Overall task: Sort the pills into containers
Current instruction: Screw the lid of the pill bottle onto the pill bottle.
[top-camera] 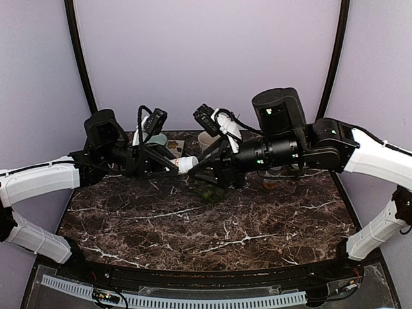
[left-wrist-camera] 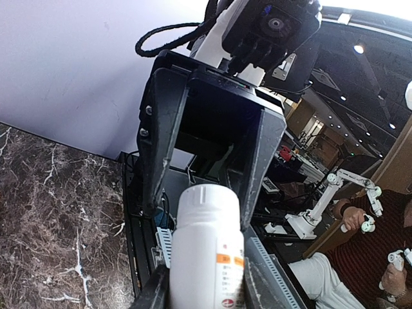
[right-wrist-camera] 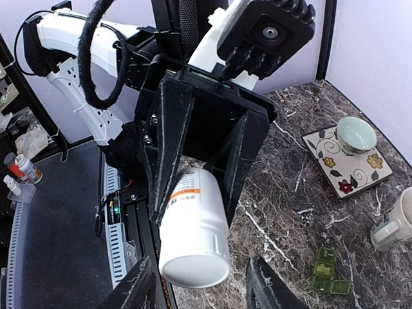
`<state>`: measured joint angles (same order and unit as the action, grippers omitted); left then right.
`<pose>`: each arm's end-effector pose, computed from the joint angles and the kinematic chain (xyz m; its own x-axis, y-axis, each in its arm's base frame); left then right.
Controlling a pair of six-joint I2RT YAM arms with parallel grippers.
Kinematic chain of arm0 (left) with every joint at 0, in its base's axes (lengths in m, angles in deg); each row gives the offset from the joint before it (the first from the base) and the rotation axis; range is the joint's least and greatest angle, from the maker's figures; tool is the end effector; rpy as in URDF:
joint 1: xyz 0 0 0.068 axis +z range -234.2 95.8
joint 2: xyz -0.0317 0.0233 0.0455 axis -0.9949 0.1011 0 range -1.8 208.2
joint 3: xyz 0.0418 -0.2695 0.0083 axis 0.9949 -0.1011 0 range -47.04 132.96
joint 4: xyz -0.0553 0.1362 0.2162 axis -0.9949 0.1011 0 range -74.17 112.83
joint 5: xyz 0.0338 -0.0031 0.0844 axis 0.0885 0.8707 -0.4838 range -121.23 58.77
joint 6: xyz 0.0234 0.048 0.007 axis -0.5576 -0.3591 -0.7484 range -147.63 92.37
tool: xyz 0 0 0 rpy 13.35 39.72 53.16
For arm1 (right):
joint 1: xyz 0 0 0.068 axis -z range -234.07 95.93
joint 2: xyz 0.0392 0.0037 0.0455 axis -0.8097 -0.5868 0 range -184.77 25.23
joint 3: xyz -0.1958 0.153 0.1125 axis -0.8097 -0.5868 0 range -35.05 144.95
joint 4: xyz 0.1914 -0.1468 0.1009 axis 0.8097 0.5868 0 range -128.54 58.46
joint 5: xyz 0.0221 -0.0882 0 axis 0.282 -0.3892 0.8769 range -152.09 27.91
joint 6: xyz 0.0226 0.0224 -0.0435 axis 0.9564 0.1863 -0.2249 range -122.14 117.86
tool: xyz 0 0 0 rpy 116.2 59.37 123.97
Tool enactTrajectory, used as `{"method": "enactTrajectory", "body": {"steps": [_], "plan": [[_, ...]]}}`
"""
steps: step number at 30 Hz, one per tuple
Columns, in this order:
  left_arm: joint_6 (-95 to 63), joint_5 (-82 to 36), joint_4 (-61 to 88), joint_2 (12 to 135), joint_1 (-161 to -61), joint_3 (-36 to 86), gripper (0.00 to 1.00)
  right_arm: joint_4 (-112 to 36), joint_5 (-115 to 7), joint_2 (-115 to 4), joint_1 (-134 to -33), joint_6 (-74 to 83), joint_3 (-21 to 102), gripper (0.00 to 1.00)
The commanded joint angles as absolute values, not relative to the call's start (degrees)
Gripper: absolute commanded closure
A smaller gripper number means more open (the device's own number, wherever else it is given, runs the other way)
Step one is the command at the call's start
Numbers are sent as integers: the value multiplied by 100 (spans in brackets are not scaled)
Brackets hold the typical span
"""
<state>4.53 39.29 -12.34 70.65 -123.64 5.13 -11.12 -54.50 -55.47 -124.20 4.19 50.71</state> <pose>0.1918 -0.2013 0.3484 -0.4070 0.1049 -0.9074 0.8463 -0.3306 -0.4178 0.1032 0.2999 0.4138 -0.2359 -0.3313 -0.9136 -0.9536 0.2600 0.1519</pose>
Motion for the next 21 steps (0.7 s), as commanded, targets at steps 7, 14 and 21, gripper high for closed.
{"method": "enactTrajectory", "body": {"steps": [7, 14, 21], "plan": [[405, 4082, -1405, 7000, -12376, 681, 100, -1196, -5648, -5551, -12467, 333, 5324, 54], [401, 4088, -1395, 7001, -12376, 678, 100, -1178, -5578, -5626, -12465, 306, 5410, 58], [424, 4092, -1438, 7020, -12380, 678, 100, -1122, -5504, -5690, -12469, 311, 5464, 60]]}}
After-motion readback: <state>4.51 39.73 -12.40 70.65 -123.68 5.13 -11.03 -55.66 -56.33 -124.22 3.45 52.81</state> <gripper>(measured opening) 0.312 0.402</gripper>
